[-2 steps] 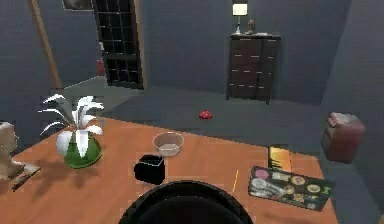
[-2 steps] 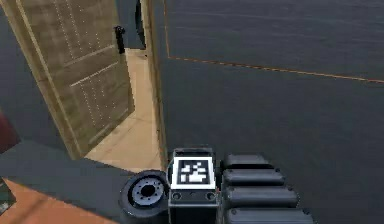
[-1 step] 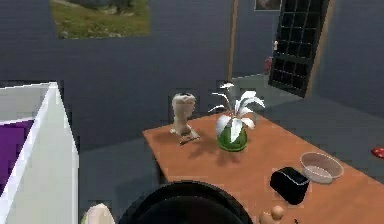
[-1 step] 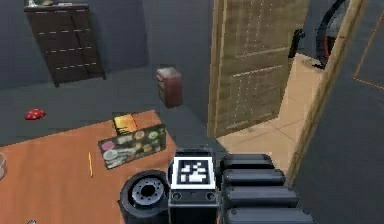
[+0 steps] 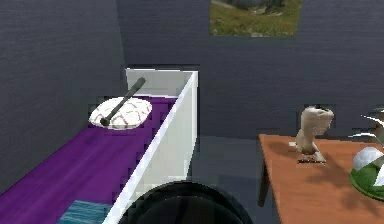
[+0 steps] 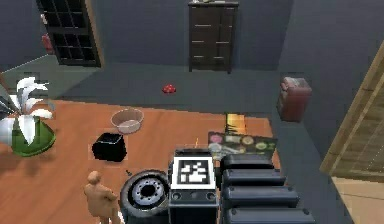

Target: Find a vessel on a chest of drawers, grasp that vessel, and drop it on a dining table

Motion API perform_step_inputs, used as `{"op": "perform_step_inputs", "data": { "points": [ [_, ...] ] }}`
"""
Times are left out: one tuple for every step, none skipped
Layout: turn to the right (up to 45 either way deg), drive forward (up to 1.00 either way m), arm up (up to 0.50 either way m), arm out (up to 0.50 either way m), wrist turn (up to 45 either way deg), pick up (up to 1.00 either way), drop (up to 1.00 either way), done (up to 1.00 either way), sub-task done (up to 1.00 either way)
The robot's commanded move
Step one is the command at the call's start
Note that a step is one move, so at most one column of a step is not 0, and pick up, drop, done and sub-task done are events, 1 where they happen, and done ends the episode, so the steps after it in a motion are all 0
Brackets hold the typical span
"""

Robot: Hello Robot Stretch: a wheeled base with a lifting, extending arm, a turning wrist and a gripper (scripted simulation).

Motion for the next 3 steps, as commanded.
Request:
{"op": "perform_step_inputs", "data": {
  "points": [
    [0.0, 0.0, 0.0, 0.48, 0.0, 0.0, 0.0, 0.0, 0.0],
    [0.0, 0.0, 0.0, 0.0, 39.0, 0.0, 0.0, 0.0, 0.0],
    [0.0, 0.0, -0.14, 0.0, 0.0, 0.0, 0.0, 0.0, 0.0]
  ]
}}
